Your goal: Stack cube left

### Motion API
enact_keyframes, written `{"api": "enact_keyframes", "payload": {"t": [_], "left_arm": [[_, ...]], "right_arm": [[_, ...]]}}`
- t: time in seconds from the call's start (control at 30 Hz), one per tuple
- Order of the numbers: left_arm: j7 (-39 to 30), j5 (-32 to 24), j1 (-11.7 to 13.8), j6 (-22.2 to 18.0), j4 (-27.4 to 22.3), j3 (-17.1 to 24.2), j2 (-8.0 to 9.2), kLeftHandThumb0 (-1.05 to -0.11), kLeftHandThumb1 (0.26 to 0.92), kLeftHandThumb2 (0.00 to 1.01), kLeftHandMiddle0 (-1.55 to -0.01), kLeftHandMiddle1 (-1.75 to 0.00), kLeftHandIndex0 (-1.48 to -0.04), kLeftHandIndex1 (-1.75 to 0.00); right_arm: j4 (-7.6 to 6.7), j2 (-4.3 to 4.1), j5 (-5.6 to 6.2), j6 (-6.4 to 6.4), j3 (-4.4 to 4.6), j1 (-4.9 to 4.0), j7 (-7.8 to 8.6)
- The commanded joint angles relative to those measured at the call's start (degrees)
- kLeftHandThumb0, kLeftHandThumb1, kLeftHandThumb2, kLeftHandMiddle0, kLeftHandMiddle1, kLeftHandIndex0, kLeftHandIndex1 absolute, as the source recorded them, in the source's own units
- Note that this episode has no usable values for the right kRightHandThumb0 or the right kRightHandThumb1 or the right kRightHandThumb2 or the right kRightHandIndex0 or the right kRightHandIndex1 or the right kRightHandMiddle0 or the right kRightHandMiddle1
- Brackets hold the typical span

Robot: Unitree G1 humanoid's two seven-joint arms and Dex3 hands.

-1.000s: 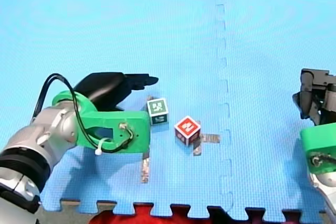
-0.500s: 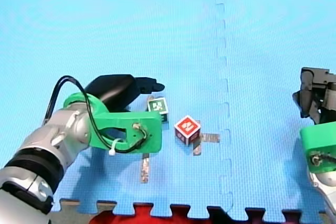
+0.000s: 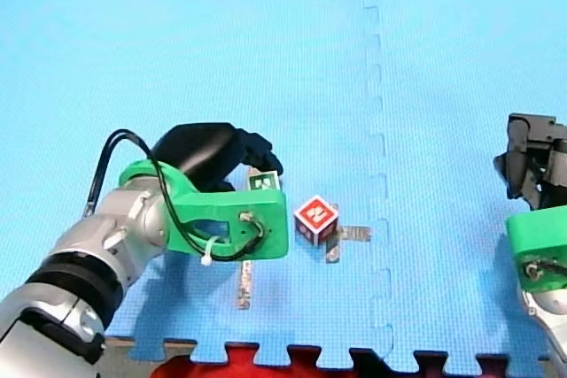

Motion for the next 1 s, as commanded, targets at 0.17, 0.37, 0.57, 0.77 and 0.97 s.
{"api": "enact_keyframes", "payload": {"t": [0.17, 0.37, 0.57, 0.77, 0.97], "left_arm": [[0.88, -0.16, 0.32, -1.48, 0.08, 0.12, 0.57, -0.436, 0.791, 0.0, -0.95, -1.75, -0.96, -0.81], [2.18, 0.43, 0.22, -1.99, 0.44, -0.37, 0.56, -0.447, 0.8, 0.0, -0.95, -1.75, -1.03, -0.62], [3.15, 1.09, 0.33, -2.12, 0.56, -0.8, 0.61, -0.455, 0.806, 0.0, -0.95, -1.75, -1.07, -0.5], [3.08, 1.31, 0.34, -2.28, 0.32, -1.04, 0.93, -0.459, 0.81, 0.0, -0.96, -1.75, -1.07, -0.47], [0.19, 0.63, -0.37, -3.4, -1.24, -0.67, 2.34, -0.466, 0.815, 0.0, -0.96, -1.75, -1.11, -0.39]], "right_arm": [[-0.21, -0.35, -0.02, -0.4, -0.27, 0.07, -0.6], [-0.44, -0.46, 0.01, -0.45, -0.31, 0.34, -0.6], [-0.81, -0.45, 0.0, -0.37, -0.32, 0.66, -0.59], [-1.07, -0.43, -0.09, -0.17, -0.24, 0.92, -0.55], [-0.51, -0.42, -0.28, -0.31, -0.12, 0.74, -0.74]]}}
